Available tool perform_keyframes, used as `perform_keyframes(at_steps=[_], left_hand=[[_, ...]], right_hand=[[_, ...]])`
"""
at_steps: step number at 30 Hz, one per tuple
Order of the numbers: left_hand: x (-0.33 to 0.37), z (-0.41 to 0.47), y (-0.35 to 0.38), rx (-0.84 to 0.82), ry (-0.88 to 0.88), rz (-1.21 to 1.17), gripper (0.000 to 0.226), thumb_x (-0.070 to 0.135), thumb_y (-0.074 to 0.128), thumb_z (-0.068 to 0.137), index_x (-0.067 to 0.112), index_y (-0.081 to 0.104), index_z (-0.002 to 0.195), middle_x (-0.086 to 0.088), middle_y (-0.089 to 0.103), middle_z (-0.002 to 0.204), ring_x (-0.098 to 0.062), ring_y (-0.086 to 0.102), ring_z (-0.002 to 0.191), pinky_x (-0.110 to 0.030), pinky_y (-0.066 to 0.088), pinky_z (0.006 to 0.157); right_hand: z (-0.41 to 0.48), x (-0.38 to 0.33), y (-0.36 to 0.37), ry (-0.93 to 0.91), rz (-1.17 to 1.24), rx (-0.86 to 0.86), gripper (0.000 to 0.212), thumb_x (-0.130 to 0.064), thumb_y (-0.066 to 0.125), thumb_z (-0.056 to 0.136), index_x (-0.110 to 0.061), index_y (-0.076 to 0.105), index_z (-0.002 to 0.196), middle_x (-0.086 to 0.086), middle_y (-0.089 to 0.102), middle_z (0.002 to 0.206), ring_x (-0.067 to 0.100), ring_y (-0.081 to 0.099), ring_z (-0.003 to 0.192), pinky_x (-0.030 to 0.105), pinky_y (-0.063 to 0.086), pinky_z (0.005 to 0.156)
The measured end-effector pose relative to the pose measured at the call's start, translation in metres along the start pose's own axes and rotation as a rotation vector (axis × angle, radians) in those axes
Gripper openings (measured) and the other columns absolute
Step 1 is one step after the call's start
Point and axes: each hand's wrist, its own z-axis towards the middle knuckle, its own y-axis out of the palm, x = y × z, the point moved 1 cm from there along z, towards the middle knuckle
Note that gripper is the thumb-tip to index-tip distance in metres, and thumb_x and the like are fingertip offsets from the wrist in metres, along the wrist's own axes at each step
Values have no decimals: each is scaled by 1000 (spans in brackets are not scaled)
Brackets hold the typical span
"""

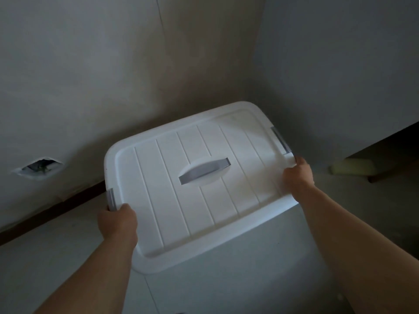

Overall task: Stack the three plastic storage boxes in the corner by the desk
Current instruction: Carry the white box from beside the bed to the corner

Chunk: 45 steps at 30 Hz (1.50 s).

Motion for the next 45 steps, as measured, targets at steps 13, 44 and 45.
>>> perform_keyframes(at_steps=[13,44,45], left_hand=[[-4,30,54,12,19,-5,42,12,54,88,-6,52,126,-26,56,130,-39,59,113,-40,47,93],[-20,70,130,-38,7,2,42,14,53,90,-2,53,128,-20,58,129,-36,60,111,-40,49,86],[-19,69,131,-35,13,24,43,15,52,91,-3,51,129,-22,56,132,-38,58,115,-41,48,89]], right_hand=[[49,-5,30,-22,-30,-44,64,-1,43,80,-21,45,140,17,58,128,41,54,117,50,45,102],[114,6,72,18,-153,0,55,-1,41,89,-9,36,143,21,37,140,38,43,127,40,38,107],[114,5,72,23,-143,10,51,0,43,88,-4,38,139,18,42,134,35,47,122,38,41,103]])
